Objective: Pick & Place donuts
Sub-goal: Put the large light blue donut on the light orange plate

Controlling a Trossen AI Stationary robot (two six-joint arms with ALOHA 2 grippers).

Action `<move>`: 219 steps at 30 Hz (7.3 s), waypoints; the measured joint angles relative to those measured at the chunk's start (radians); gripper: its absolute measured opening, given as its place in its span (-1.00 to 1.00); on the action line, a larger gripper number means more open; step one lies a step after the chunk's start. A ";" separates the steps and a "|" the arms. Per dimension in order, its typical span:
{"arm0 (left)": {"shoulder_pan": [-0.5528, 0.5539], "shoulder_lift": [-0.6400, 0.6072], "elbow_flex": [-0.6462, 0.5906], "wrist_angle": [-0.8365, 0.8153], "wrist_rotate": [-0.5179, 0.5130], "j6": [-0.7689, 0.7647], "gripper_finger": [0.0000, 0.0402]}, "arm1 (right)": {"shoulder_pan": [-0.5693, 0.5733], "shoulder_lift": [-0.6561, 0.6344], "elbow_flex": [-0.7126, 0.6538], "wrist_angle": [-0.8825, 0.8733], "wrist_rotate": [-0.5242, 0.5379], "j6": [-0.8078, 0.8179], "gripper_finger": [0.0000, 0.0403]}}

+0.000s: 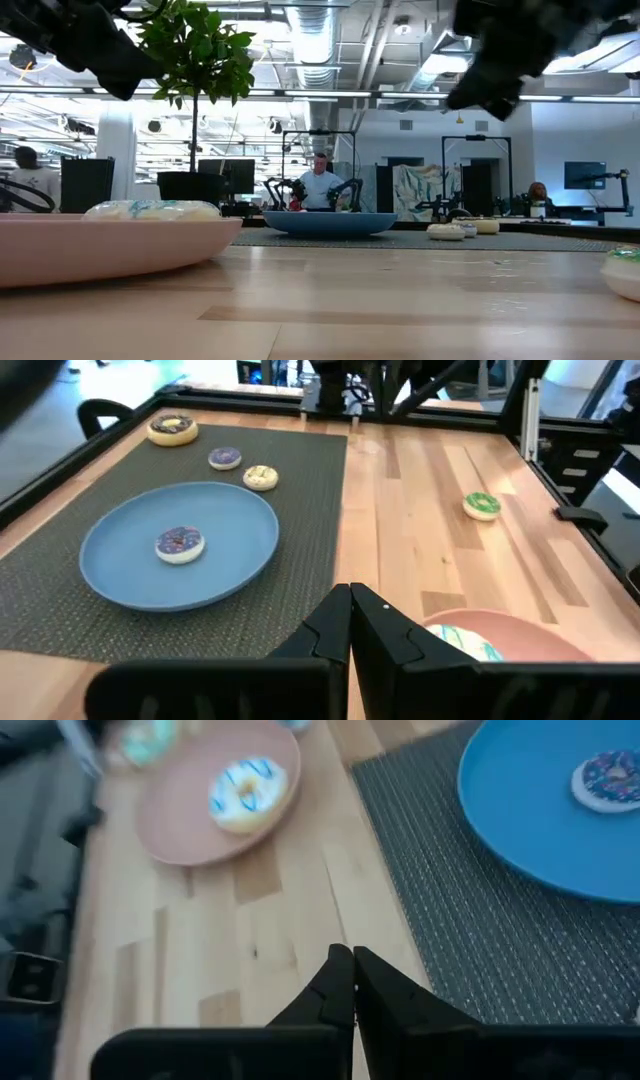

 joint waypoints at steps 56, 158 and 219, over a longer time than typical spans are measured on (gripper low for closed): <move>0.247 0.264 0.367 -0.700 0.167 -0.482 -0.83 | -0.103 -0.551 -0.373 0.047 0.104 -0.159 -1.00; -0.556 1.041 0.595 -0.710 0.485 -1.056 0.24 | -0.108 -0.551 -0.373 -0.006 0.103 -0.238 -1.00; -0.232 0.851 0.589 -0.728 0.455 -1.201 -0.34 | -0.106 -0.551 -0.373 0.002 -0.005 -0.248 -1.00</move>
